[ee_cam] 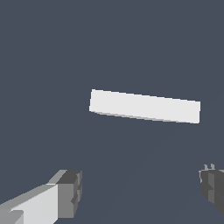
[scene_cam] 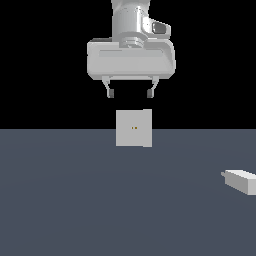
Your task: Plug the charger into the wall socket.
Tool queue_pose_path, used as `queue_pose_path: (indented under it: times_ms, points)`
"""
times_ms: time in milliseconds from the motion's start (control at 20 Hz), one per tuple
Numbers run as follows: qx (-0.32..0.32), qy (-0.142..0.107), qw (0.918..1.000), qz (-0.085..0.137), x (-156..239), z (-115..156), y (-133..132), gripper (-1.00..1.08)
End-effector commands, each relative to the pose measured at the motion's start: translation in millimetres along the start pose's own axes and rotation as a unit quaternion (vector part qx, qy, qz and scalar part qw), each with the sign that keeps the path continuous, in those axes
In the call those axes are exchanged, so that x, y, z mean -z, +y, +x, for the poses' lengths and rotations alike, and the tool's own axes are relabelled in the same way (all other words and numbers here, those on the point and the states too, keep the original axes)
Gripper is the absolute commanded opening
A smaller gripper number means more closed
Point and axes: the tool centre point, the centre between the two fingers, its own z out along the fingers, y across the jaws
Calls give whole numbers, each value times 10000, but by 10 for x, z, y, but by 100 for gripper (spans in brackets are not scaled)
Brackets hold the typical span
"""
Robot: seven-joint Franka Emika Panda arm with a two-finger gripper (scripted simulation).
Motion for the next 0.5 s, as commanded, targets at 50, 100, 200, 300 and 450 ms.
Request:
queue_pose_path:
  times_ms: [50,100,200,300,450]
  points:
    - [0,0,10000,0,-2,-1,3,100]
    - [2,3,10000,0,-5,-5,7,100]
    - [9,13,10000,1,-16,-19,28,100]
    - [21,31,10000,1,-35,-44,63,100]
    - [48,71,10000,3,-81,-99,143,100]
